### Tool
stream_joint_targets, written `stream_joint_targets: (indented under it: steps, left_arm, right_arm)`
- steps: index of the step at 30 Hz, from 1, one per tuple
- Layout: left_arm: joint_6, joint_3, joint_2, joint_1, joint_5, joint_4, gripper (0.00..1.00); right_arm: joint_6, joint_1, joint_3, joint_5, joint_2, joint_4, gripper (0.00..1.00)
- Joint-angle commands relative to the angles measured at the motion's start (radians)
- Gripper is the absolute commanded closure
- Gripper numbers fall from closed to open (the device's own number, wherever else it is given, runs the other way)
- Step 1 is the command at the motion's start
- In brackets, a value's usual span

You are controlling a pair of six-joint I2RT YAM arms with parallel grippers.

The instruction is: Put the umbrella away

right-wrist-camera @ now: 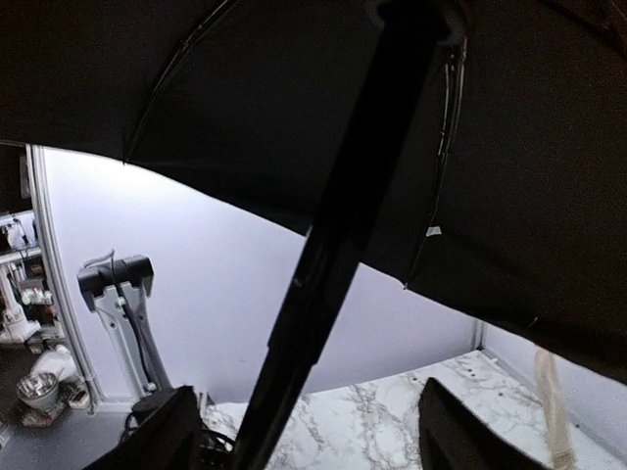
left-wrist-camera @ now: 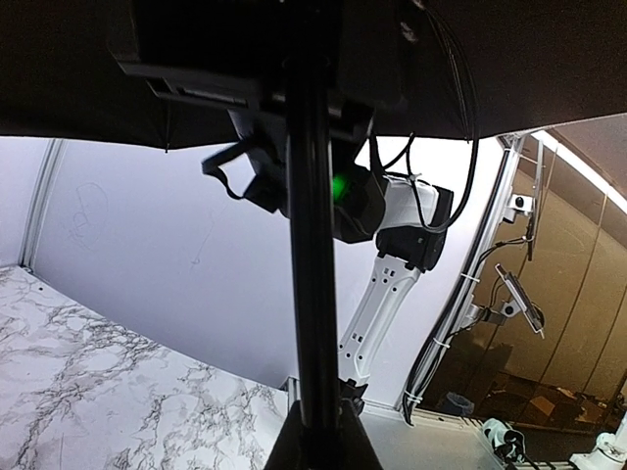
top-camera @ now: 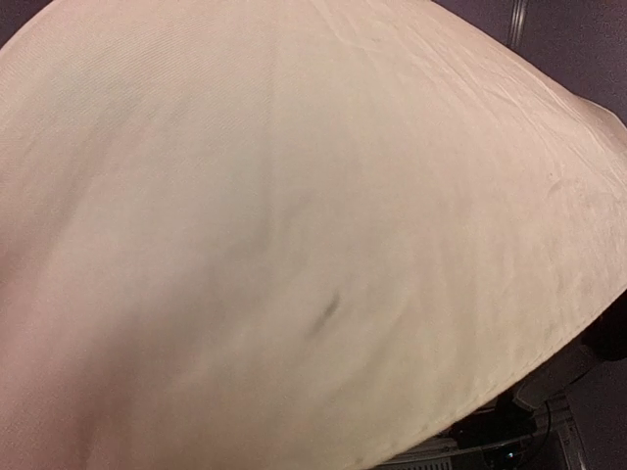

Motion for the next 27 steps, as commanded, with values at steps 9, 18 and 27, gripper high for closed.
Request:
stream_joint_targets:
  steps: [9,18,27]
  left_arm:
    - [0.036,0.029,-0.011,-0.011,0.009,0.072,1.00]
    - [0.181,0.068,-0.089,-0.011,-0.335,-0.360,0.39]
    - [0.247,0.101,-0.105,-0.011,-0.498,-0.532,0.34]
  right_arm:
    - [0.111,-0.010,0.049,0.067,0.035,0.081,0.90]
    - [0.034,0.087,0.149,0.598,0.015,-0.262,1.00]
    - [-0.104,0.178,0.198,0.965,0.056,-0.338,1.00]
